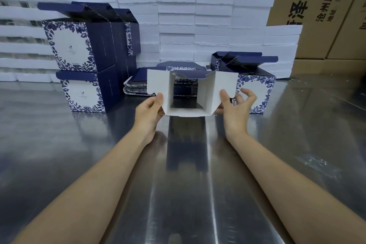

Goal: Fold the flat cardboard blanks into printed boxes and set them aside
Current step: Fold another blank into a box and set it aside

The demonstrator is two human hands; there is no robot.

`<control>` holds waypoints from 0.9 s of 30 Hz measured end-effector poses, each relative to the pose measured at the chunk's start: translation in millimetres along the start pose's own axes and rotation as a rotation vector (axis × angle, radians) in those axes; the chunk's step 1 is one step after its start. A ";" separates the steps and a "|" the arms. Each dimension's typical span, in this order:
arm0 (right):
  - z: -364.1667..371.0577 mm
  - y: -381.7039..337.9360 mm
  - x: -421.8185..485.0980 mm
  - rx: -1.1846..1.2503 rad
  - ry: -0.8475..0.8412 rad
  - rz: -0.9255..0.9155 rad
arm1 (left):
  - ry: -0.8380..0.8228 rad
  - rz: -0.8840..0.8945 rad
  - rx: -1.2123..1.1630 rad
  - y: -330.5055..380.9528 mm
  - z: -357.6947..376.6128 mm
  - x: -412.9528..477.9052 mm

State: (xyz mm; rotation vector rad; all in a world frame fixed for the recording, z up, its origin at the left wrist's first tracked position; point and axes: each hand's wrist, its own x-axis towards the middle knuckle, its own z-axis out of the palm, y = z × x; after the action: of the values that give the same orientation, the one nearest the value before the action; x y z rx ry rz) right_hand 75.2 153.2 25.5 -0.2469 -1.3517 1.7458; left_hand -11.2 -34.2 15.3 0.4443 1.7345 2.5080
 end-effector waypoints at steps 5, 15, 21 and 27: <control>-2.4 -2.2 2.0 -0.146 -0.105 -0.154 | -0.007 0.032 -0.024 -2.1 2.9 -1.1; -2.4 -5.5 -6.5 -0.314 -0.589 -0.042 | 0.075 0.024 -0.163 3.1 -4.4 1.0; -0.6 -0.9 -9.2 -0.317 -0.405 -0.165 | 0.055 0.060 -0.105 1.9 -0.4 -1.9; 5.0 7.0 -9.3 -0.356 -0.304 -0.189 | 0.017 0.067 0.141 0.1 1.6 -3.4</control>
State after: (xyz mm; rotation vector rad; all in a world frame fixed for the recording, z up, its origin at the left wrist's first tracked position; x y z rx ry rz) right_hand 73.9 142.9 18.3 -0.0447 -1.8452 1.4179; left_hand -7.5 -33.5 15.3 0.5000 1.9431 2.4493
